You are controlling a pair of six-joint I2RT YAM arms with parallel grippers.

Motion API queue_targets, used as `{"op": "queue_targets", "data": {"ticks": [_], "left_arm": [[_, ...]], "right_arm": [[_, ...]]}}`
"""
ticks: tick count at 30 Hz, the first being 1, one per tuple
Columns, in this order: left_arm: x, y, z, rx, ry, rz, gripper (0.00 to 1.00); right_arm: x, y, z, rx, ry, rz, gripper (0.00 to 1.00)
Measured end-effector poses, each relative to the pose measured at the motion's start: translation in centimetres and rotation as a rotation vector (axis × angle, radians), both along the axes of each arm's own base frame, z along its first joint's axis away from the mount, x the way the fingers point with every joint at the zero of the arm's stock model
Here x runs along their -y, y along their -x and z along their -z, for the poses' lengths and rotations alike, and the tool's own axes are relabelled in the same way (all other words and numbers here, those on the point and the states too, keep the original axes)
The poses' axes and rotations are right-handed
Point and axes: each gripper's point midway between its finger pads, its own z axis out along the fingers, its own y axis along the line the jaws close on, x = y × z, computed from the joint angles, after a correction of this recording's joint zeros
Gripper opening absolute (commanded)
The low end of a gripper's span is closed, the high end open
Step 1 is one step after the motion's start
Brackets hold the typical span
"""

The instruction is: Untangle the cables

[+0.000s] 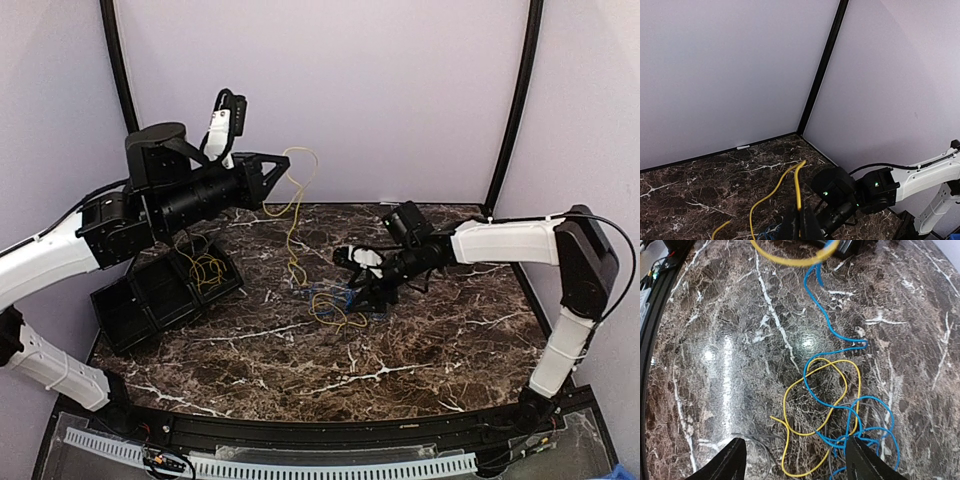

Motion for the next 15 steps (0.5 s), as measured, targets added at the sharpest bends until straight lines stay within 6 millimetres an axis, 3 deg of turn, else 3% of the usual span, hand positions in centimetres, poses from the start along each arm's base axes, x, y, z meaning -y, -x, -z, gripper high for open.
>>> {"op": "queue_targets", "data": {"ticks": [5, 9, 15], "left_arm": [[-2.5, 1.0, -3.1, 0.040, 0.075, -0.031, 0.00], [-4.2, 1.8, -4.8, 0.058, 0.124, -0.049, 0.00], [-4.6, 1.9, -5.0, 0.057, 0.131, -0.057, 0.00]], "right_arm": [[-2.1, -1.3, 3.0, 0.002, 0.050, -0.005, 0.71], [-3.9, -3.3, 2.6, 0.046, 0.021, 0.001, 0.72], [-6.8, -4.9, 1.9, 0.062, -0.053, -0.028, 0.76]]}}
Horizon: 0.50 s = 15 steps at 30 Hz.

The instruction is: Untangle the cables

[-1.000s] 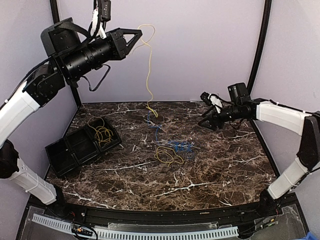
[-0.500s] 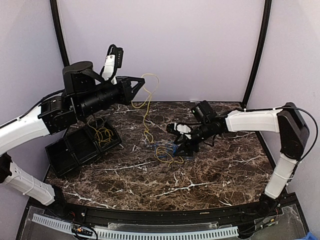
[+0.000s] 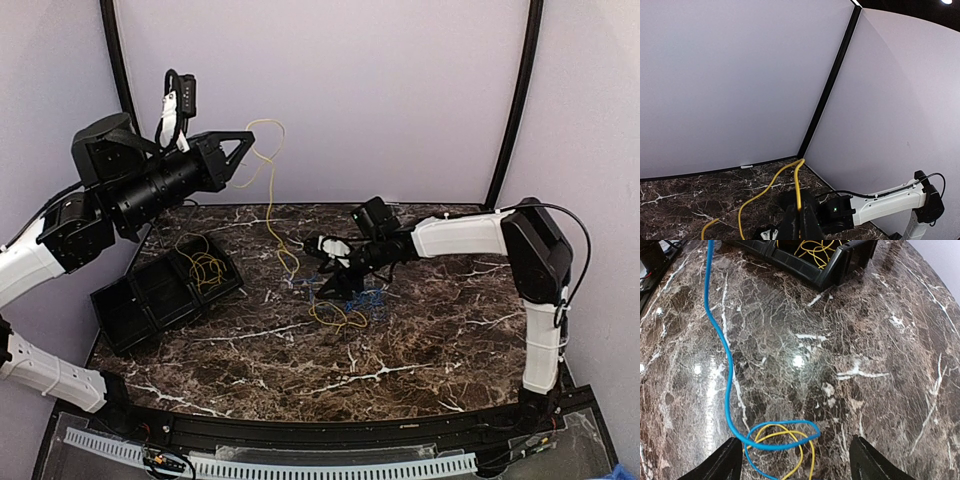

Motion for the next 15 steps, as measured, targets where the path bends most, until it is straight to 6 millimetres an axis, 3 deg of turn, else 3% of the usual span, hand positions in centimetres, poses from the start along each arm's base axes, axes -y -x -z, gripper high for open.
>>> {"op": "queue_targets", "data": {"ticks": [3, 5, 7, 9, 15], "left_arm": [[0.0, 0.0, 0.2, -0.005, -0.006, 0.000, 0.00], [0.0, 0.0, 0.4, -0.010, -0.014, -0.002, 0.00], [0.0, -0.1, 0.6, -0.014, -0.019, -0.003, 0.00], [0.0, -0.1, 0.7, -0.017, -0.024, -0.005, 0.00], [-0.1, -0.1, 0.3, -0.026, -0.039, -0.009, 0.00]], "right_arm": [[-1.0, 0.3, 0.2, -0.028, -0.034, -0.025, 0.71], [-1.6, 0.8, 0.1, -0.052, -0.064, -0.045, 0.62], [-2.1, 1.2, -0.1, -0.075, -0.092, -0.061, 0.42], [-2.6, 1.4, -0.7, -0.099, -0.122, -0.071, 0.01], [-3.0, 0.7, -1.1, -0.098, -0.143, -0.040, 0.00]]}}
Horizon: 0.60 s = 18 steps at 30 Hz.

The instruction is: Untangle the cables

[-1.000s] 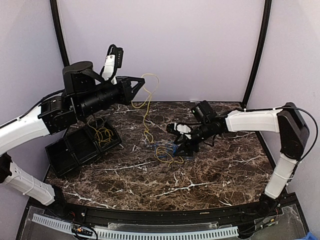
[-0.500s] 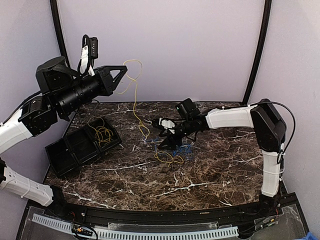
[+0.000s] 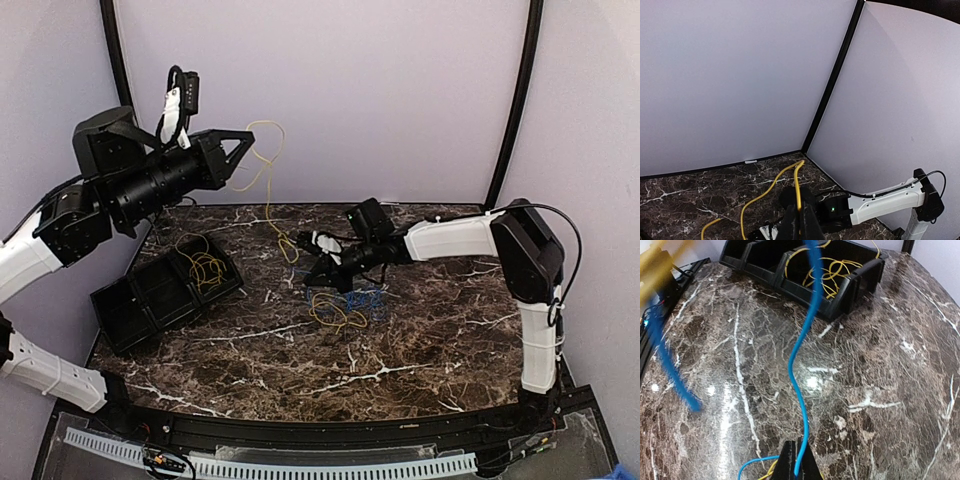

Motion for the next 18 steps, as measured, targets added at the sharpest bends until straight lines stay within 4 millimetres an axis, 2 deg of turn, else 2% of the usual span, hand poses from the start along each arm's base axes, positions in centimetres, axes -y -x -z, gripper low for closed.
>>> {"op": "queue_targets", "data": {"ticks": [2, 5, 7, 9, 11, 13, 15, 16, 18], "left_arm": [[-0.1, -0.1, -1.5, 0.013, -0.004, -0.005, 0.00], [-0.7, -0.1, -5.2, 0.067, 0.002, -0.029, 0.00], [-1.8, 0.1, -8.5, 0.118, 0.015, -0.062, 0.00], [-3.4, 0.5, -11.7, 0.174, 0.034, -0.106, 0.00], [-5.3, 0.9, -14.2, 0.221, 0.050, -0.157, 0.00], [-6.8, 1.3, -15.5, 0.249, 0.059, -0.198, 0.00], [-8.0, 1.5, -15.9, 0.261, 0.056, -0.234, 0.00], [-8.4, 1.5, -15.9, 0.263, 0.053, -0.247, 0.00], [-8.5, 1.2, -14.9, 0.252, 0.029, -0.265, 0.00]], "right_arm": [[0.6, -0.8, 0.7, 0.009, 0.025, 0.041, 0.00], [2.5, -1.8, 2.7, -0.003, 0.094, 0.109, 0.00], [4.4, -3.3, 3.8, -0.013, 0.136, 0.168, 0.00], [7.0, -5.6, 4.6, -0.021, 0.175, 0.254, 0.00], [9.6, -7.7, 5.2, -0.035, 0.205, 0.335, 0.00], [12.0, -9.3, 5.6, -0.052, 0.232, 0.404, 0.00], [13.3, -10.3, 5.8, -0.050, 0.246, 0.447, 0.00], [13.6, -10.4, 5.9, -0.049, 0.252, 0.455, 0.04], [13.6, -10.0, 6.1, -0.054, 0.264, 0.454, 0.21]]}}
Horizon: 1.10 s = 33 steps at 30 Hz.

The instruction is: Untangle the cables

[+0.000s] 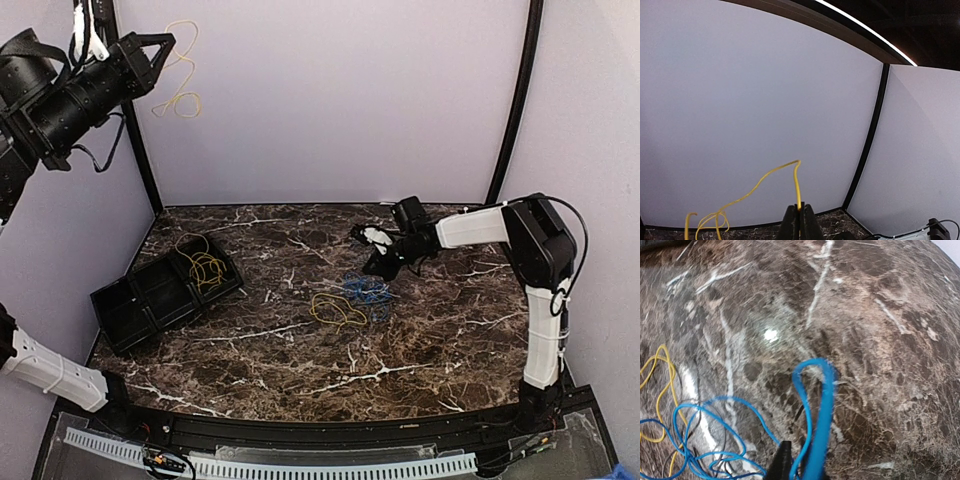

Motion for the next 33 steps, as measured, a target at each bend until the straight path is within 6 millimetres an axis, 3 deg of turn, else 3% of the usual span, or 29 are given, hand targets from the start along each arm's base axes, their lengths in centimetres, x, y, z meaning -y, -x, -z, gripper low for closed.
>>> {"op": "queue_targets", "data": {"ticks": [5, 10, 14, 17, 21, 26, 33], "left_arm": [[1.7, -1.8, 5.0, -0.086, -0.100, -0.035, 0.00], [3.6, -3.9, 12.3, -0.219, -0.214, -0.043, 0.00], [3.1, -5.9, 17.6, -0.325, -0.244, -0.052, 0.00], [1.9, -7.1, 20.7, -0.393, -0.252, -0.070, 0.00], [0.8, -8.2, 22.6, -0.445, -0.253, -0.079, 0.00], [-1.0, -9.8, 24.3, -0.493, -0.240, -0.092, 0.00], [-3.4, -11.9, 27.9, -0.574, -0.247, -0.137, 0.00]], "right_arm": [[0.4, 2.2, -1.1, -0.037, 0.040, -0.022, 0.50], [2.1, 5.0, -7.3, 0.050, 0.013, -0.031, 0.75], [3.7, 7.6, -12.3, 0.145, -0.036, -0.037, 0.82], [4.8, 9.3, -14.6, 0.202, -0.066, -0.049, 0.86], [7.3, 12.2, -14.7, 0.257, -0.106, -0.044, 0.92], [10.4, 14.8, -12.2, 0.269, -0.146, -0.012, 0.93], [9.8, 14.6, -12.3, 0.288, -0.174, -0.044, 0.93]]}}
